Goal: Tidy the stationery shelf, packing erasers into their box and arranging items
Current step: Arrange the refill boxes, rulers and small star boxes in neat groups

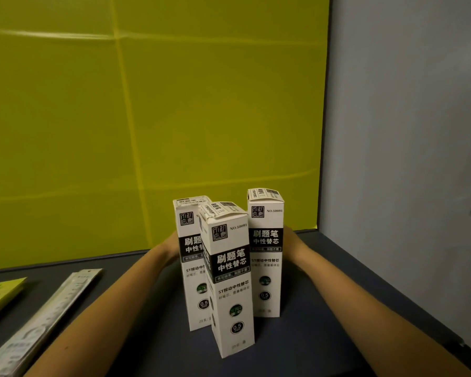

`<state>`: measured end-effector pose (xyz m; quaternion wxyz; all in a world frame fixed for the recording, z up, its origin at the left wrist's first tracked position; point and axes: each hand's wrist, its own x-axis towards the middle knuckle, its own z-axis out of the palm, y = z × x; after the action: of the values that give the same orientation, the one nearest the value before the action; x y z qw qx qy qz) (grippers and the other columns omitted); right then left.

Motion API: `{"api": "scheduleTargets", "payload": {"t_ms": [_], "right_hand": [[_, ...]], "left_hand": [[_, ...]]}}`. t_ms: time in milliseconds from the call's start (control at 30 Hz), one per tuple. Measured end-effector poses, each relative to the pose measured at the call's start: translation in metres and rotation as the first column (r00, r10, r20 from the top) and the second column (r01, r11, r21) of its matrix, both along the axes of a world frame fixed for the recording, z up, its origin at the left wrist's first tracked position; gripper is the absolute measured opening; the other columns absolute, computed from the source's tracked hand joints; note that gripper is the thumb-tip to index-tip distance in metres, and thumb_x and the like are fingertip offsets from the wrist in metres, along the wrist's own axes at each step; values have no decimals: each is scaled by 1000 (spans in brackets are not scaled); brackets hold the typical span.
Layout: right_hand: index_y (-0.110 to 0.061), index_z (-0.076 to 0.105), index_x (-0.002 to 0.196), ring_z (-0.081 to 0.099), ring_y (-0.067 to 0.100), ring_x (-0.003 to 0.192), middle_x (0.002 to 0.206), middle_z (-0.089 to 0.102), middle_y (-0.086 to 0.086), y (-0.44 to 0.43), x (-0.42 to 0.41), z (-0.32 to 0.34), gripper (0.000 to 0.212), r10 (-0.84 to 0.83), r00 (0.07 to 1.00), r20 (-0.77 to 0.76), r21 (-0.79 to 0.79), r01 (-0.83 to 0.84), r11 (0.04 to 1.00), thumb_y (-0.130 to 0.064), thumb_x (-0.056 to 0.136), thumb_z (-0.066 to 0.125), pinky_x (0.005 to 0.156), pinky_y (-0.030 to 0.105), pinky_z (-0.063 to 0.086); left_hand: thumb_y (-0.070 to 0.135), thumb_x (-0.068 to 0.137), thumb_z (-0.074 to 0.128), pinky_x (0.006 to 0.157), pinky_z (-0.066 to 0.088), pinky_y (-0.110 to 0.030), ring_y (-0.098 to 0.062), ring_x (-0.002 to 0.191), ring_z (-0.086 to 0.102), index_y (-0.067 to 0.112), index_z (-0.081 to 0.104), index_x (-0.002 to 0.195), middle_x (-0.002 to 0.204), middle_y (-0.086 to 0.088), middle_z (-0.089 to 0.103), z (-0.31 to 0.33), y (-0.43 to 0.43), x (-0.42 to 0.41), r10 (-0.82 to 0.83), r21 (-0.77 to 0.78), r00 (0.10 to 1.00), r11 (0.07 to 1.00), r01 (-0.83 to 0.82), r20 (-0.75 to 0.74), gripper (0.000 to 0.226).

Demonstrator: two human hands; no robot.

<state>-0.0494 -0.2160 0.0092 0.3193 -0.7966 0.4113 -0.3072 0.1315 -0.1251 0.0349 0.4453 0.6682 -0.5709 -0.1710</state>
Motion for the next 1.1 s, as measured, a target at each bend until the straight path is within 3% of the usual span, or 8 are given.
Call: {"api": "scheduleTargets", "payload": {"t_ms": [67,133,200,533,667,800,1000,1100], "right_hand": [[-14,57,97,56,18,98,100,63,0,8,-19,8,12,-33,999,33,16,33,999,-10,86,59,79,21,45],[-9,50,126,53,23,116,124,59,8,10,-41,10,49,-64,985,163,23,61,998,-10,80,67,95,35,46],[-8,46,130,53,26,119,129,56,11,21,-64,19,56,-87,965,247,2,90,996,-13,79,68,99,40,45],[-15,47,129,59,17,96,112,61,1,79,-145,44,47,-57,926,372,-17,68,998,-20,84,59,89,35,45],[-26,49,118,55,0,85,92,58,-16,116,-134,53,37,74,924,375,-61,-55,997,-19,83,59,74,24,45],[-41,50,93,57,-3,82,91,58,-20,158,-107,62,27,204,921,331,-82,-187,979,-29,72,61,63,16,41],[-43,53,93,61,-17,75,94,62,-22,216,-39,63,27,380,881,282,-85,-371,925,-30,71,64,56,8,50],[-39,56,94,62,-16,75,97,64,-20,247,10,56,27,459,840,290,-38,-469,882,-28,72,65,58,5,50]], "left_hand": [[-12,87,40,93,42,-41,-33,101,52,-13,53,106,123,-39,50,-2,10,8,36,50,994,998,-32,-98,23],[-7,83,54,76,49,-27,-34,108,57,-5,49,121,112,-18,61,-2,14,29,28,20,993,999,-26,-111,39],[-4,77,64,65,47,-19,-23,90,62,-2,51,121,105,-12,63,0,29,44,53,-28,996,998,-55,-75,46],[3,67,76,75,55,-32,-25,90,63,5,54,110,100,-10,66,-2,136,67,172,-201,975,959,-199,-143,48],[-2,67,73,66,56,-18,-24,87,65,4,58,104,92,-7,71,-5,179,65,153,-219,975,958,-186,-161,40],[11,62,77,65,55,-11,-4,75,69,17,59,96,79,5,74,-7,228,68,159,-217,978,958,-186,-138,39],[49,40,85,70,57,-18,-8,82,70,24,61,92,83,7,76,-11,315,97,239,-211,962,942,-262,-129,62],[50,44,82,86,54,-38,-21,92,68,19,62,97,95,-4,73,-13,366,122,325,-194,942,922,-335,-83,64]]}}
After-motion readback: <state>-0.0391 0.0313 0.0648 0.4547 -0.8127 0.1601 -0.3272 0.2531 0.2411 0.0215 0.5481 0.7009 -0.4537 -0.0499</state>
